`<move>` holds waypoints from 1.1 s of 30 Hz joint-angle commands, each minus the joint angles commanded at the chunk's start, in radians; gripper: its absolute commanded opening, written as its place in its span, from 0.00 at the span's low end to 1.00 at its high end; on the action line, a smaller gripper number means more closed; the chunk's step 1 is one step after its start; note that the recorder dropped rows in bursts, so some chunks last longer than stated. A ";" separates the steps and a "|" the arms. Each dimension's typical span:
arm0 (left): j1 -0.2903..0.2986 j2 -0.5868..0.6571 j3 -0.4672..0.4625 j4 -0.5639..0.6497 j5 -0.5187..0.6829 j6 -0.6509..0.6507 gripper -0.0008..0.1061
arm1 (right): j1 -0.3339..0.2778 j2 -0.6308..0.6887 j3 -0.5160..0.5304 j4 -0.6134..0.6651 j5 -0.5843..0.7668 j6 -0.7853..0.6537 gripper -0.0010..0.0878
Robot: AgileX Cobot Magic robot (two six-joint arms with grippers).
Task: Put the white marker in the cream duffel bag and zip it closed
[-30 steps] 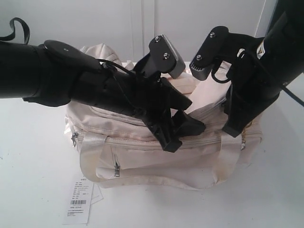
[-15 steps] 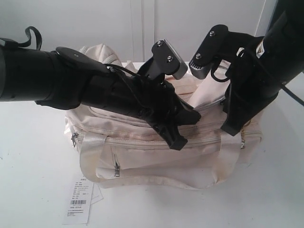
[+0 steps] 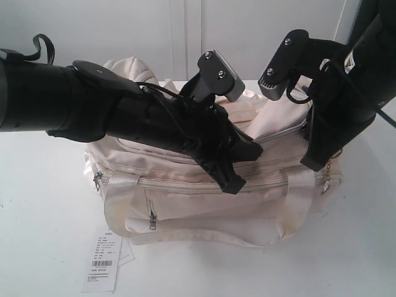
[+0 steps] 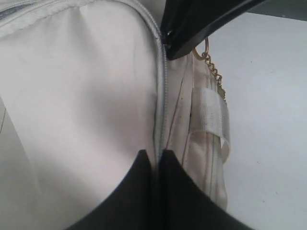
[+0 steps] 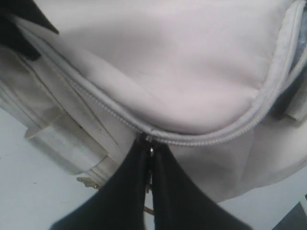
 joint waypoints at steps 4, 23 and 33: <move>0.000 -0.002 0.000 0.000 0.000 0.000 0.01 | 0.000 0.000 0.000 -0.039 -0.032 0.000 0.01; 0.000 -0.017 0.000 0.000 0.017 0.000 0.01 | -0.069 0.002 0.000 -0.079 -0.109 -0.085 0.01; 0.000 -0.017 0.000 0.004 0.025 0.002 0.01 | -0.069 0.014 0.000 -0.103 -0.202 -0.114 0.01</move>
